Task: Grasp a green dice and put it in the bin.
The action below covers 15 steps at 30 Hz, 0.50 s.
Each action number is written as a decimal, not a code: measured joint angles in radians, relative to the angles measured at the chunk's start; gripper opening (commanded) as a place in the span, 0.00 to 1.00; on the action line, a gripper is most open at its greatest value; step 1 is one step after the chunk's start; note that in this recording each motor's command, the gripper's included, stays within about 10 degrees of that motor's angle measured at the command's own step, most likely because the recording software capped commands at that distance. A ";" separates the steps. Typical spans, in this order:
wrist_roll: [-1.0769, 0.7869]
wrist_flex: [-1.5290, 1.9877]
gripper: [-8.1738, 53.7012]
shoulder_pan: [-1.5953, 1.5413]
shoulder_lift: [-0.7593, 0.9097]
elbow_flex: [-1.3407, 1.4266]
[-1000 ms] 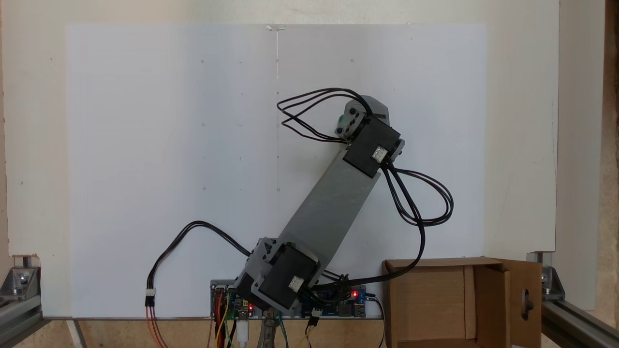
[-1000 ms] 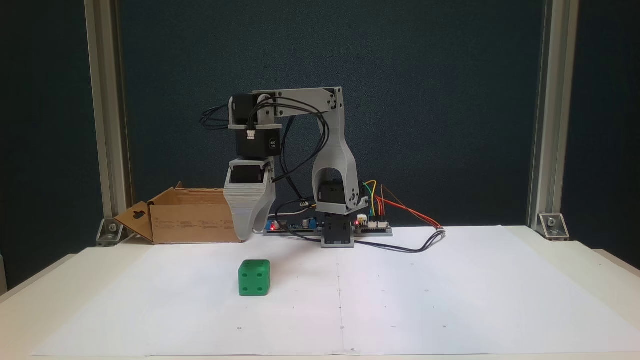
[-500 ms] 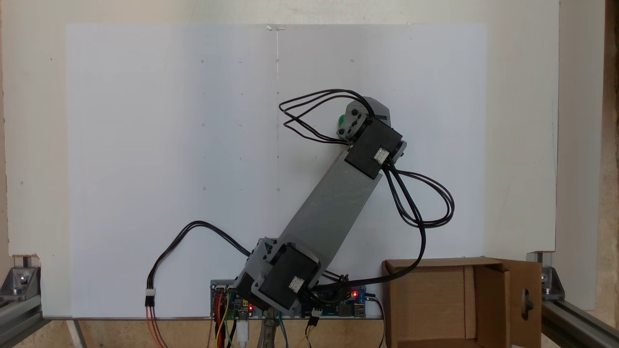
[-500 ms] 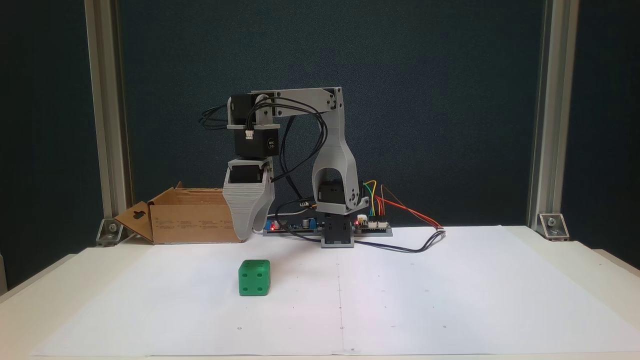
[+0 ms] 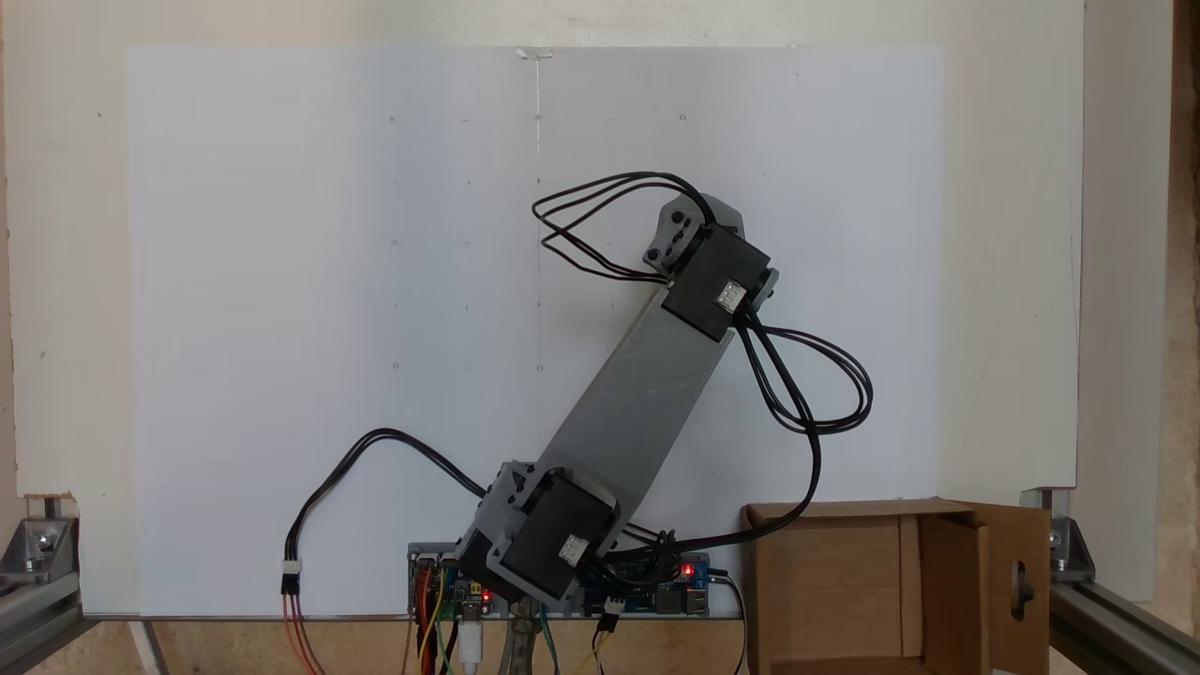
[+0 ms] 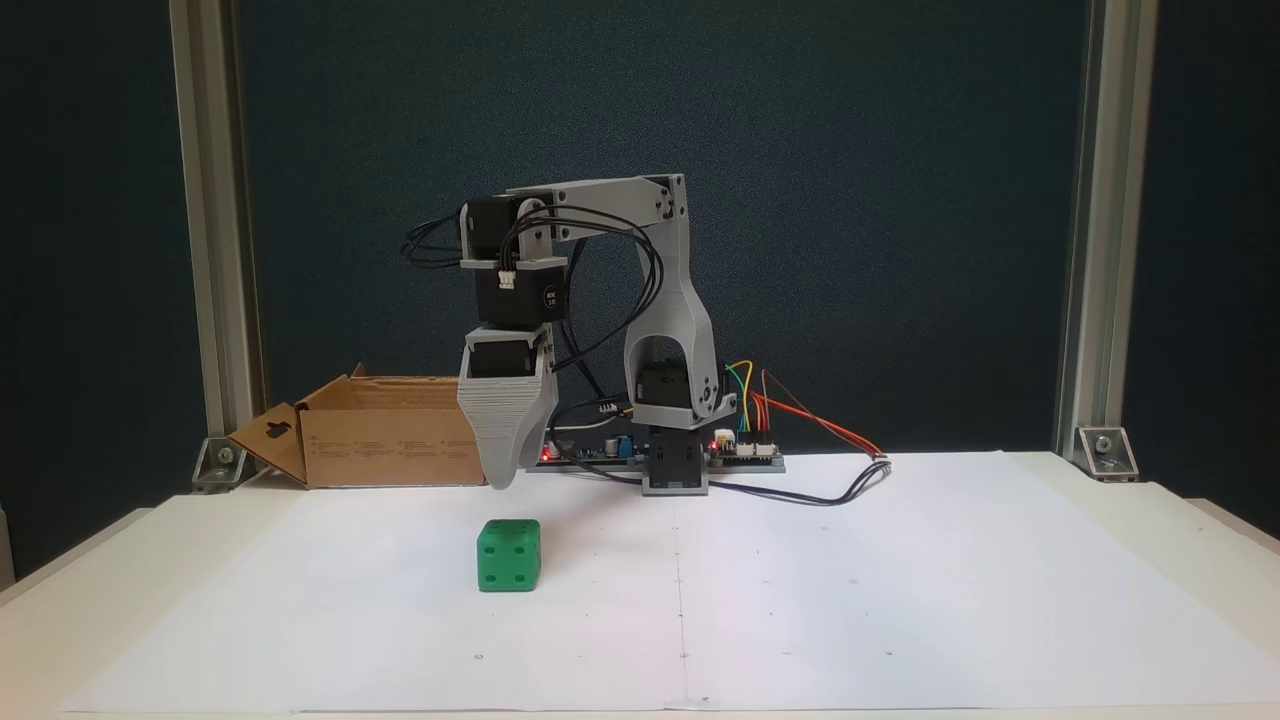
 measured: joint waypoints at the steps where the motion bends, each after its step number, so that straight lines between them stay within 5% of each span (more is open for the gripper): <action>1: 0.000 -0.003 0.87 0.000 0.000 0.000; 15: 0.000 -0.094 0.87 0.003 -0.091 0.014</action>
